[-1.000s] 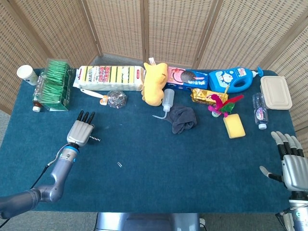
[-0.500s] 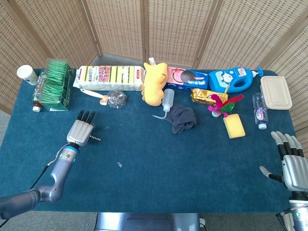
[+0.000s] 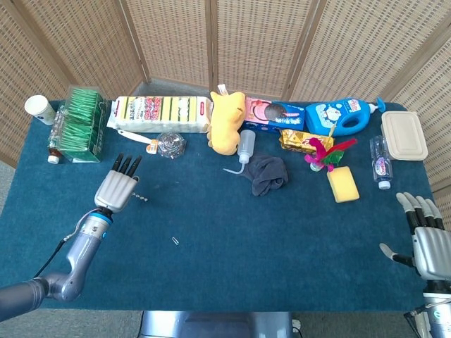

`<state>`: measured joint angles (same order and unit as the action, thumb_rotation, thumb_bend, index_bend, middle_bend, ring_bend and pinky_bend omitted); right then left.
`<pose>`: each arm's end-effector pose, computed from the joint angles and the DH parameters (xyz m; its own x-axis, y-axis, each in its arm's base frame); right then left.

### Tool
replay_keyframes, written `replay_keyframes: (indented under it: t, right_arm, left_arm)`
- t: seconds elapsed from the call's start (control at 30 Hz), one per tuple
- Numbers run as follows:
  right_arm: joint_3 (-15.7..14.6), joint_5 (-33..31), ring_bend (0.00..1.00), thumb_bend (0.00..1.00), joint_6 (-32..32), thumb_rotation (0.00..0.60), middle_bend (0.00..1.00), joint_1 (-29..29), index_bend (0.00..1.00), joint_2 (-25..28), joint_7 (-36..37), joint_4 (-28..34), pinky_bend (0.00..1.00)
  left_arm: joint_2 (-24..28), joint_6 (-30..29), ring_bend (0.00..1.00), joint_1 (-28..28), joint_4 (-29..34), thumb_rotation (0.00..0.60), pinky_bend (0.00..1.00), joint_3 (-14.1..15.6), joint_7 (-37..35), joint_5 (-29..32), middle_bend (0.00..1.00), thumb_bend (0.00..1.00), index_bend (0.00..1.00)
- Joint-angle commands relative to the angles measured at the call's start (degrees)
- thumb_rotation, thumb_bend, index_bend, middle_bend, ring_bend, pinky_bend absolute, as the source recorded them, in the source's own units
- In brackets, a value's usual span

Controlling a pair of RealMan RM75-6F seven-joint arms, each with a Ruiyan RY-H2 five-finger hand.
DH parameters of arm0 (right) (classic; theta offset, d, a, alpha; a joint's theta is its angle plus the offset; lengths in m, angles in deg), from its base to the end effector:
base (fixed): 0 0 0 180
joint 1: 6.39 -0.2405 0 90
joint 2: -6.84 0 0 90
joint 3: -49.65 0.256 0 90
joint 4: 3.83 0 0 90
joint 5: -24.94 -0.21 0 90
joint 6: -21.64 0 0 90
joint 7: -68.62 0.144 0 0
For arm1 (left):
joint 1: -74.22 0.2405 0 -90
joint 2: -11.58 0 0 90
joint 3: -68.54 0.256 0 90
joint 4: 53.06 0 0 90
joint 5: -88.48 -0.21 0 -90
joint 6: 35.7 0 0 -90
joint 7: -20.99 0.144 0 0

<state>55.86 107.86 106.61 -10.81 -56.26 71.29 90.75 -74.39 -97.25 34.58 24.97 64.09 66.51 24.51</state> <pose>-0.3079 -0.1900 0.1720 0.3235 0.0512 0.9448 -0.9460 0.0401 0.3217 -0.2111 0.3485 0.0156 0.8646 0.0271 0.5018 0.4831 -0.3195 -0.8152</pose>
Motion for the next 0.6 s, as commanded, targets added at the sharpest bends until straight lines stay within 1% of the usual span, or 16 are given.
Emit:
replay_keyframes:
  t: [0.03, 0.33, 0.4, 0.6]
  right_arm:
    - [0.04, 0.0, 0.0, 0.0, 0.09, 0.6, 0.0, 0.04, 0.0, 0.09, 0.12, 0.01, 0.0]
    - [0.11, 0.16, 0.0, 0.0, 0.37, 0.6, 0.0, 0.18, 0.0, 0.54, 0.96, 0.26, 0.0]
    - [0.13, 0.26, 0.0, 0.0, 0.58, 0.6, 0.0, 0.26, 0.0, 0.65, 1.09, 0.34, 0.0]
    - [0.15, 0.41, 0.0, 0.0, 0.86, 0.6, 0.0, 0.41, 0.0, 0.92, 1.53, 0.53, 0.0]
  left_arm:
    - [2.21, -1.81, 0.0, 0.01, 3.6, 0.6, 0.0, 0.31, 2.17, -1.77, 0.0, 0.7, 0.53]
    - [8.02, -5.5, 0.0, -0.15, 14.49, 0.6, 0.0, 2.51, 9.27, -8.69, 0.0, 0.7, 0.53]
    - [9.37, -5.9, 0.0, -0.31, 17.14, 0.6, 0.0, 3.36, 11.39, -10.84, 0.0, 0.69, 0.53]
    - [11.64, -5.82, 0.0, -0.57, 22.11, 0.6, 0.0, 4.87, 15.64, -14.33, 0.0, 0.69, 0.53]
